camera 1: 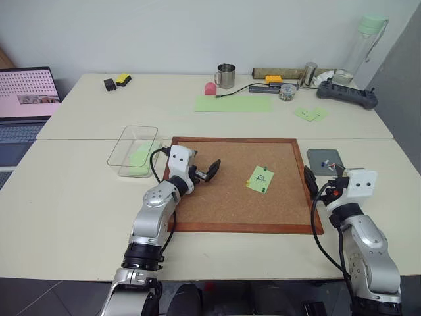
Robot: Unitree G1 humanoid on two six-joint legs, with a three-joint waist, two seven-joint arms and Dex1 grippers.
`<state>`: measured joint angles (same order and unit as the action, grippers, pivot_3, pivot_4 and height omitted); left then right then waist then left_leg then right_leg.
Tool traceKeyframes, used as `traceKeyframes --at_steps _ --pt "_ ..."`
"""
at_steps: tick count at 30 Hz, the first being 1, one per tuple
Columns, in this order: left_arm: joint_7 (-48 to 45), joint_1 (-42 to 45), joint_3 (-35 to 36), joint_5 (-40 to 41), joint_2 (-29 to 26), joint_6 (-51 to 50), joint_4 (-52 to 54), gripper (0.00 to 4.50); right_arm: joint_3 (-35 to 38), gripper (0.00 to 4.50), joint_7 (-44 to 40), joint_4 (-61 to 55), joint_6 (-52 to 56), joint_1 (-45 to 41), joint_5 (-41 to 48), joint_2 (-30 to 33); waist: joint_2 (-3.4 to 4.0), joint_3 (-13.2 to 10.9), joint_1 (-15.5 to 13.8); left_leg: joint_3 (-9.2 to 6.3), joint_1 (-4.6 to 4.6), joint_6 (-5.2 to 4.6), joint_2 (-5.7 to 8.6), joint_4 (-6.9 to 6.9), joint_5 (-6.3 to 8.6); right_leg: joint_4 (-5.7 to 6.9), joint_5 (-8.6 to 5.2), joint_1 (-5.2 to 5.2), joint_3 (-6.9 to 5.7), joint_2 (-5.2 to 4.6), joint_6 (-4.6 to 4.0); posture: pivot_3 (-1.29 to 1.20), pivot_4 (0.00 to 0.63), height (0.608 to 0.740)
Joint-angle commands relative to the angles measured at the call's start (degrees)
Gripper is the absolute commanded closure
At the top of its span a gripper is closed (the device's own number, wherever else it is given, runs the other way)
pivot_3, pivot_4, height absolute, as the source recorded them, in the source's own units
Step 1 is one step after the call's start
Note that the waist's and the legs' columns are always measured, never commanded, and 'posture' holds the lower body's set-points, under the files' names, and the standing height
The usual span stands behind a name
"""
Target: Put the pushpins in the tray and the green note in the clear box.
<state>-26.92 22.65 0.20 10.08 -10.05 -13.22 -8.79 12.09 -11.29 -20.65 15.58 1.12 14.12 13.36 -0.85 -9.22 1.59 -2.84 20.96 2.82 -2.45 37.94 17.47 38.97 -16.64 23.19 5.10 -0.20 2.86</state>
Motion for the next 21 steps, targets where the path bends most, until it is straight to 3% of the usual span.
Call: traceKeyframes --at_steps 1,3,4,9,13,21 --pt "-1.3 -0.2 -0.3 0.9 -0.5 1.3 3.3 0.0 -0.2 0.07 -1.2 -3.5 0.0 -0.3 0.6 1.2 0.0 0.0 0.0 0.0 0.0 0.0 0.0 0.0 0.0 0.0 0.0 0.0 0.0 0.0 0.0 0.0 0.15 0.74" --pt "-2.6 -0.6 0.2 2.7 -0.1 1.6 4.4 0.0 -0.7 0.07 -2.3 -3.7 0.3 -0.2 1.2 1.7 0.0 0.0 0.0 0.0 0.0 0.0 0.0 0.0 0.0 0.0 0.0 0.0 0.0 0.0 0.0 0.0 0.15 0.74" --pt "-3.6 -0.7 0.5 4.2 0.1 1.0 5.2 0.37 -1.0 0.0 -3.3 -3.6 0.8 -0.6 1.9 2.2 0.0 0.0 0.0 0.01 0.0 0.0 0.0 0.0 0.0 0.0 0.0 0.0 0.01 0.0 0.0 0.0 0.15 0.74" --pt "-8.8 -1.0 0.1 8.8 -1.1 -1.9 8.0 1.27 -3.5 0.0 -10.5 -2.7 5.1 -3.9 5.7 6.6 0.0 0.0 0.1 0.0 0.0 0.0 0.0 0.01 0.0 0.0 0.0 0.0 0.0 0.0 0.0 0.0 0.15 0.74" --pt "-12.7 -0.3 -1.9 7.0 -4.5 -0.9 7.2 2.07 -5.6 0.0 -16.5 0.5 8.1 -7.8 8.0 10.2 -0.01 0.0 0.2 -0.03 -0.01 0.0 0.0 0.0 0.0 0.0 0.0 0.0 -0.02 0.04 0.0 0.0 0.15 0.74" --pt "-15.5 -0.7 -3.3 6.0 -7.6 0.2 6.6 3.44 -10.7 0.0 -18.2 9.4 6.0 -14.8 4.7 9.1 -0.04 0.0 0.1 -0.04 0.0 -0.01 0.0 0.01 0.0 -0.03 0.0 -0.01 -0.03 0.02 0.0 0.0 0.15 0.74"
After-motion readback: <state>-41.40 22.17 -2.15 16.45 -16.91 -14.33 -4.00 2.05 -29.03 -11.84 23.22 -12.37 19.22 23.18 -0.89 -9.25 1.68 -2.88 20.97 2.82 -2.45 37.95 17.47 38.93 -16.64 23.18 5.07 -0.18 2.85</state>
